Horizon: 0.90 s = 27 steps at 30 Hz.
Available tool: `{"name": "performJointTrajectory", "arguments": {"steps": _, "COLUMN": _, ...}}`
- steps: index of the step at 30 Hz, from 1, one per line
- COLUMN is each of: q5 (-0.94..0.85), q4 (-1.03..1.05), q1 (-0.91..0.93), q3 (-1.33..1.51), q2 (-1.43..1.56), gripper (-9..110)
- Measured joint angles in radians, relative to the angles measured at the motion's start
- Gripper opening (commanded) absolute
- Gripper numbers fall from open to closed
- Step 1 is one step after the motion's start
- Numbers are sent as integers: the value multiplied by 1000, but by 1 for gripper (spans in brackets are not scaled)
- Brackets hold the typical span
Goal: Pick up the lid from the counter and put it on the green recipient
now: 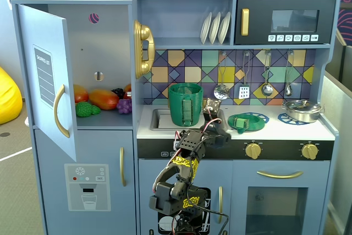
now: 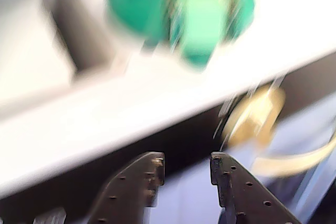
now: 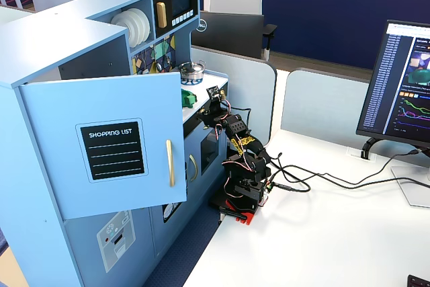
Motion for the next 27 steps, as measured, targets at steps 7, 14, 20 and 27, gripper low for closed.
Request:
{"name": "performJointTrajectory", "arguments": {"steps": 7, "q5": 55, "q4": -348, "q1": 67, "q3": -2, "q2": -140, "gripper": 43}}
{"name": "performJointTrajectory", "arguments": {"steps": 14, "q5": 55, "q4": -618, "q1": 86, "q3": -2, "q2": -348, "gripper": 43}}
{"name": "performJointTrajectory", "arguments": {"steps": 20, "q5": 54, "q4": -712, "q1": 78, "q3": -58, "q2": -511, "gripper": 41}}
{"name": "performJointTrajectory", "arguments": {"steps": 27, "q5": 51, "q4": -732, "q1": 78, "q3": -184, "q2": -678, "gripper": 39}}
